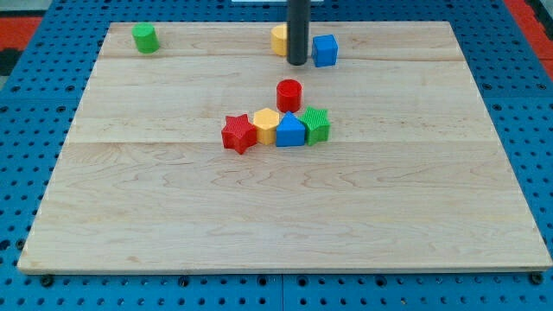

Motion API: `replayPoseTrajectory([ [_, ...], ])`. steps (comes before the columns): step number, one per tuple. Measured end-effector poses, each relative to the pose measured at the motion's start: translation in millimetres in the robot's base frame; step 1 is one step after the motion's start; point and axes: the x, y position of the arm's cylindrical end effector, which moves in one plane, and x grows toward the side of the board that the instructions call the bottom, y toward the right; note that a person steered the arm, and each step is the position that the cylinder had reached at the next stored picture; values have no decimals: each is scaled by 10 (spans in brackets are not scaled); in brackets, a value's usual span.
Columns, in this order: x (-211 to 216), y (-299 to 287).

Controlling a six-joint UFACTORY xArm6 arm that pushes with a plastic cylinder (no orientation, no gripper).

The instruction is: Move the yellow heart a bit left

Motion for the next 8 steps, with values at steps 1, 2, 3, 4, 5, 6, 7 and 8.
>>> replayPoseTrajectory([
  [1, -152, 487],
  [2, -162, 890],
  [3, 46, 418],
  [4, 100, 314],
  [5, -160, 232],
  [6, -117, -493],
  [7, -117, -451],
  [8, -117, -136],
])
